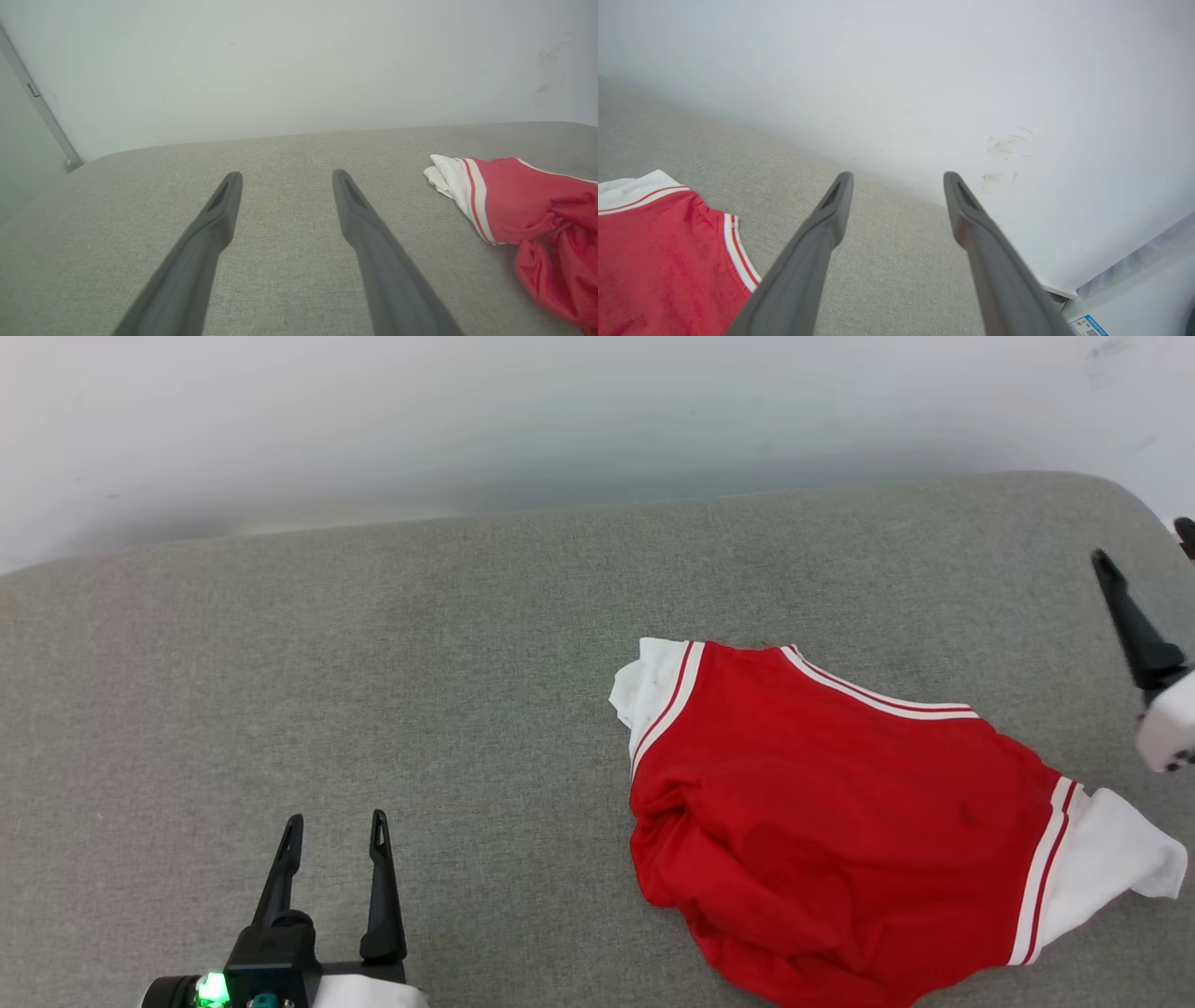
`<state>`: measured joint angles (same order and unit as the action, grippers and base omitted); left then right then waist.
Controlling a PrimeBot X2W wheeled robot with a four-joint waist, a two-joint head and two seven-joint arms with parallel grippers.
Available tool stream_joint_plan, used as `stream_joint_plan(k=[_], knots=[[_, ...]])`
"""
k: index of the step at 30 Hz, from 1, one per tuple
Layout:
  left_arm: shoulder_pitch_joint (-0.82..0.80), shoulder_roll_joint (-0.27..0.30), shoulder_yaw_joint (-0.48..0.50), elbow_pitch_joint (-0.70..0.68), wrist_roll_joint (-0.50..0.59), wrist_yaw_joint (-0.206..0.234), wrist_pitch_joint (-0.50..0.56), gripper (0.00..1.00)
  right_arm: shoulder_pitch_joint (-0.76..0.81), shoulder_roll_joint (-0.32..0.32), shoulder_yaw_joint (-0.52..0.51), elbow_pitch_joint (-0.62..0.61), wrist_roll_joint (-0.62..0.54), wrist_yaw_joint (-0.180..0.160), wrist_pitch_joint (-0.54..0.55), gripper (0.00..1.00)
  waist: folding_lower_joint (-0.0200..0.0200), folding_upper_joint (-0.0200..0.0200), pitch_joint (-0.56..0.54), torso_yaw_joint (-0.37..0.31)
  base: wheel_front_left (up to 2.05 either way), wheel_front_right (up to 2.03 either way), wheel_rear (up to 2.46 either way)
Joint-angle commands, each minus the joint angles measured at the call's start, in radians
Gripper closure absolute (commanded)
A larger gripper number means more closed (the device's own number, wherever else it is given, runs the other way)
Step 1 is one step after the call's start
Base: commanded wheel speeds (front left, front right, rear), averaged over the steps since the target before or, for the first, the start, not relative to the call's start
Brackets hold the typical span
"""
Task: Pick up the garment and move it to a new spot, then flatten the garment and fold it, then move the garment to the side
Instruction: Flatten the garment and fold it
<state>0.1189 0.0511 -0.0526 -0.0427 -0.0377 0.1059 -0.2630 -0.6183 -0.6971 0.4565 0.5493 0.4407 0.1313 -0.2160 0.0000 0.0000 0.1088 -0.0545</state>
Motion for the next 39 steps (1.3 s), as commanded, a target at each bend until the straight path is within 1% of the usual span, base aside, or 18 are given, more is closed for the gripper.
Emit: stream_joint_plan(k=[1,3,5,9,13,15,18,20,24,28,31,33,36,37,39], knots=[[0.007,-0.001,0.003,-0.005,0.007,0.001,-0.003,0.0,0.034,0.059,-0.06,-0.027,-0.061,-0.001,-0.025,0.0,0.0,0.0,0.004,0.001,0.0,0.0,0.0],[0.003,-0.001,0.003,-0.006,0.008,-0.001,-0.003,0.0,0.065,0.134,-0.152,-0.078,-0.129,-0.001,-0.042,0.0,0.0,0.0,0.008,0.002,0.0,0.0,0.0],[-0.003,-0.001,0.003,-0.008,0.01,-0.004,-0.003,0.0,0.118,0.212,-0.223,-0.143,-0.189,-0.001,-0.047,0.0,0.0,0.0,0.012,0.005,0.0,0.0,0.0],[-0.035,0.011,0.002,-0.006,0.015,-0.018,-0.003,0.0,0.221,0.341,-0.333,-0.328,-0.305,-0.001,-0.049,0.0,0.0,0.0,0.02,0.013,0.0,0.0,0.0],[-0.092,0.028,0.014,-0.005,0.014,-0.032,-0.003,0.0,0.336,0.453,-0.39,-0.487,-0.374,-0.001,-0.049,0.0,0.0,0.0,0.028,0.018,0.0,0.0,0.0],[-0.131,0.039,0.021,0.001,0.009,-0.043,-0.003,0.0,0.395,0.501,-0.415,-0.54,-0.389,-0.001,-0.049,0.0,0.0,0.0,0.032,0.017,0.0,0.0,0.0],[-0.192,0.057,0.033,0.009,0.001,-0.063,-0.003,0.0,0.474,0.564,-0.455,-0.586,-0.41,-0.001,-0.049,0.0,0.0,0.0,0.037,0.011,0.0,0.0,0.0],[-0.232,0.072,0.039,0.014,0.001,-0.079,-0.003,0.0,0.521,0.594,-0.472,-0.599,-0.401,-0.001,-0.049,0.0,0.0,0.0,0.042,0.003,0.0,0.0,0.0],[-0.341,0.109,0.05,0.055,-0.014,-0.125,-0.003,0.0,0.579,0.627,-0.482,-0.628,-0.392,-0.001,-0.049,0.0,0.0,0.0,0.058,-0.022,0.0,0.0,0.0],[-0.456,0.155,0.037,0.113,-0.03,-0.18,-0.003,0.0,0.604,0.642,-0.479,-0.647,-0.385,-0.001,-0.049,0.0,0.0,0.0,0.075,-0.05,0.0,0.0,0.0],[-0.566,0.199,0.013,0.153,-0.041,-0.208,0.007,0.0,0.605,0.646,-0.477,-0.664,-0.387,-0.001,-0.049,0.0,0.0,0.0,0.096,-0.071,0.0,0.0,0.0],[-0.639,0.225,-0.017,0.177,-0.052,-0.222,0.042,0.0,0.594,0.648,-0.476,-0.679,-0.393,-0.001,-0.049,0.0,0.0,0.0,0.112,-0.083,0.0,0.0,0.0],[-0.766,0.276,-0.079,0.204,-0.088,-0.233,0.131,0.0,0.577,0.649,-0.47,-0.696,-0.392,-0.001,-0.049,0.0,0.0,0.0,0.141,-0.1,0.0,0.0,0.0],[-0.806,0.296,-0.11,0.214,-0.102,-0.234,0.169,0.0,0.572,0.649,-0.47,-0.7,-0.392,-0.001,-0.049,0.0,0.0,0.0,0.15,-0.104,0.0,0.0,0.0],[-0.88,0.339,-0.202,0.23,-0.152,-0.234,0.253,0.0,0.561,0.648,-0.47,-0.711,-0.384,-0.001,-0.049,0.0,0.0,0.0,0.169,-0.114,0.0,0.0,0.0]])
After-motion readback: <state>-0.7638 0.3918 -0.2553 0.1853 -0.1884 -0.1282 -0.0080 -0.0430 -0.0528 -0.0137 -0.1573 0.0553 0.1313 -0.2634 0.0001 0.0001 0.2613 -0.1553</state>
